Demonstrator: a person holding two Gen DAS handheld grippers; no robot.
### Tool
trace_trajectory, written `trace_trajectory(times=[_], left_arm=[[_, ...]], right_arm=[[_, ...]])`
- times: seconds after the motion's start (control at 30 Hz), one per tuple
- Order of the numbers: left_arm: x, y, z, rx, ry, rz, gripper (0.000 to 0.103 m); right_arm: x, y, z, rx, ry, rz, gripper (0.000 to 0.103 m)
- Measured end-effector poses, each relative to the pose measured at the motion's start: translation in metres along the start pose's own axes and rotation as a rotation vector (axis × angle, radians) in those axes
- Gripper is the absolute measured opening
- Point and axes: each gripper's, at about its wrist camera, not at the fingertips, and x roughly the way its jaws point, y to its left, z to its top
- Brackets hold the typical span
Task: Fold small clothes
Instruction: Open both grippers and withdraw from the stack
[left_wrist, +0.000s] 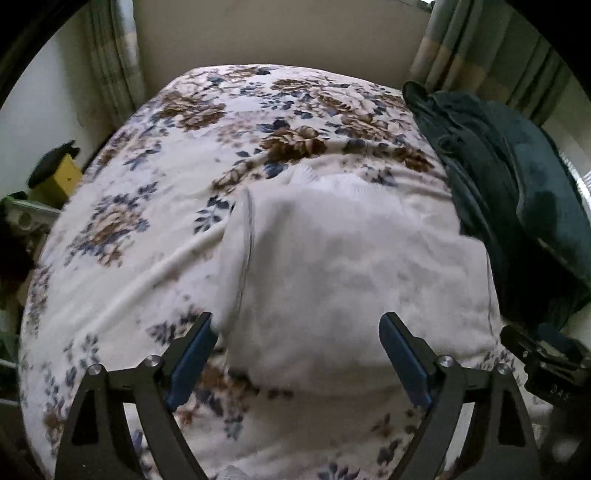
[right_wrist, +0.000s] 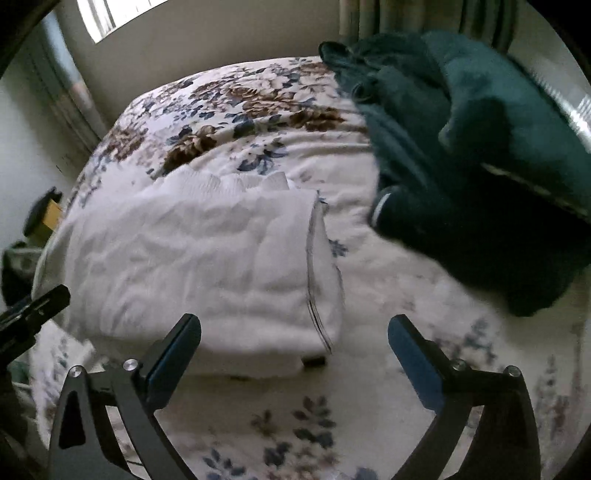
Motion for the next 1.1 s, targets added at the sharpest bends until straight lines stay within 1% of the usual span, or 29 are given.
trace_trajectory(times=[0.1,0.17,0.3,0.33,0.37,0.43,0.53,0.63,0.67,0.77,0.83,0.97,1.1], left_arm=[[-0.028,-0.006,-0.020,0.004,-0.023,0.028,0.089],[-0.045,-0.011,-0.031,0.013,-0.039,0.048,0.089],[-0.093,-0.021,-0.052,0.035,-0.086,0.072,0.089],[-0.111,-0.025,-0.060,0.042,-0.101,0.069,0.089],[-0.120,-0.028,-0.063,0.046,-0.109,0.071,0.089],[-0.153,-0.035,-0.077,0.049,-0.133,0.069,0.089],[-0.194,-0.042,-0.095,0.050,-0.162,0.070,0.089],[-0.239,-0.050,-0.114,0.052,-0.192,0.073,0.089],[-0.255,-0.052,-0.120,0.049,-0.200,0.064,0.089],[-0.294,-0.059,-0.136,0.069,-0.229,0.080,0.089],[-0.315,-0.060,-0.144,0.065,-0.240,0.079,0.089],[-0.364,-0.065,-0.162,0.067,-0.282,0.079,0.089],[-0.407,-0.069,-0.178,0.066,-0.330,0.086,0.089]], right_arm=[[-0.031,-0.001,-0.018,-0.006,-0.027,-0.049,0.103],[-0.057,-0.004,-0.031,-0.009,-0.044,-0.058,0.103],[-0.114,-0.011,-0.056,-0.011,-0.085,-0.084,0.103],[-0.128,-0.014,-0.062,-0.007,-0.094,-0.081,0.103],[-0.140,-0.015,-0.067,-0.003,-0.102,-0.082,0.103],[-0.179,-0.022,-0.082,0.001,-0.137,-0.084,0.103],[-0.226,-0.027,-0.099,0.001,-0.183,-0.090,0.103],[-0.285,-0.034,-0.123,-0.004,-0.235,-0.088,0.103],[-0.297,-0.035,-0.128,-0.004,-0.245,-0.088,0.103],[-0.355,-0.041,-0.152,-0.017,-0.289,-0.083,0.103],[-0.382,-0.045,-0.164,-0.019,-0.312,-0.078,0.103],[-0.449,-0.054,-0.192,-0.025,-0.361,-0.062,0.103],[-0.496,-0.059,-0.215,-0.030,-0.397,-0.042,0.103]])
